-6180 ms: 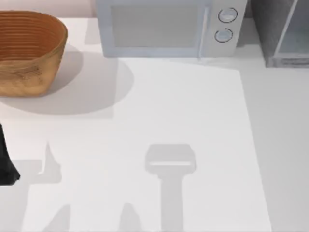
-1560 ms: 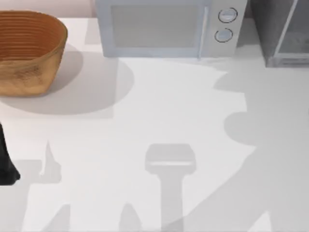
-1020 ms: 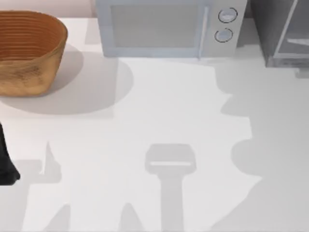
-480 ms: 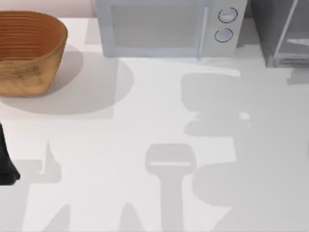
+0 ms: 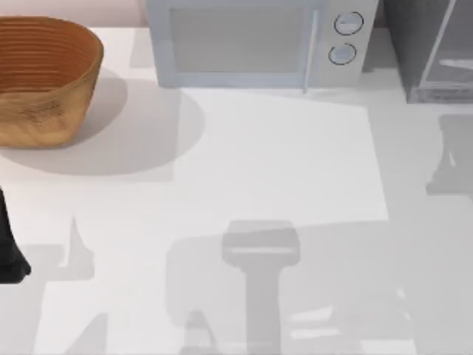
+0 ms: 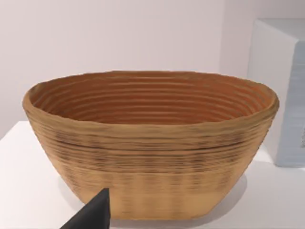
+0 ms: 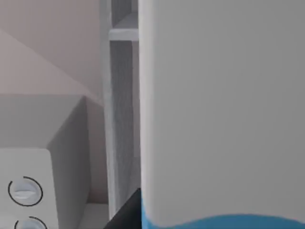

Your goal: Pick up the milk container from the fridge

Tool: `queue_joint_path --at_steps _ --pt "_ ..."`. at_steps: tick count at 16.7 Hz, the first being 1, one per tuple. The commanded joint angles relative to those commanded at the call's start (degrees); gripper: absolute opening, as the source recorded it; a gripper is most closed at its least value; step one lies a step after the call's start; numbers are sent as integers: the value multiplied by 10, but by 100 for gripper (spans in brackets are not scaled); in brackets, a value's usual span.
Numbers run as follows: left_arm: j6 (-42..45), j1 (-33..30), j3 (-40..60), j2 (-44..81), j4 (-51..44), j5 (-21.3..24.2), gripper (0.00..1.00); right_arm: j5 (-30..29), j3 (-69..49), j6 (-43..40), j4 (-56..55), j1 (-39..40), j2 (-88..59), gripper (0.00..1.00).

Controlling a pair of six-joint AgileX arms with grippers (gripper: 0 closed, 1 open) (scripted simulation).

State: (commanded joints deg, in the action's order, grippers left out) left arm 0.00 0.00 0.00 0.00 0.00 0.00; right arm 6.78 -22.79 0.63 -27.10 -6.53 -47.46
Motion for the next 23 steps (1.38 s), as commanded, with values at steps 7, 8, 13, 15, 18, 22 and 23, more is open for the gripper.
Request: queue_joint_path --at_steps 7,8,13,15,18,22,23 --pt "0 0 0 0 0 0 100 -51 176 -3 208 48 376 0" --pt "0 0 0 0 0 0 100 -56 192 -4 228 53 408 0" --pt "0 0 0 0 0 0 100 -68 228 -6 271 65 475 0" --pt "0 0 0 0 0 0 100 -68 228 -6 271 65 475 0" --pt "0 0 0 0 0 0 100 -67 227 -5 270 64 472 0" --pt "0 0 0 0 0 0 100 -37 198 -7 215 65 412 0" --pt "0 0 0 0 0 0 100 -24 185 -7 189 66 382 0"
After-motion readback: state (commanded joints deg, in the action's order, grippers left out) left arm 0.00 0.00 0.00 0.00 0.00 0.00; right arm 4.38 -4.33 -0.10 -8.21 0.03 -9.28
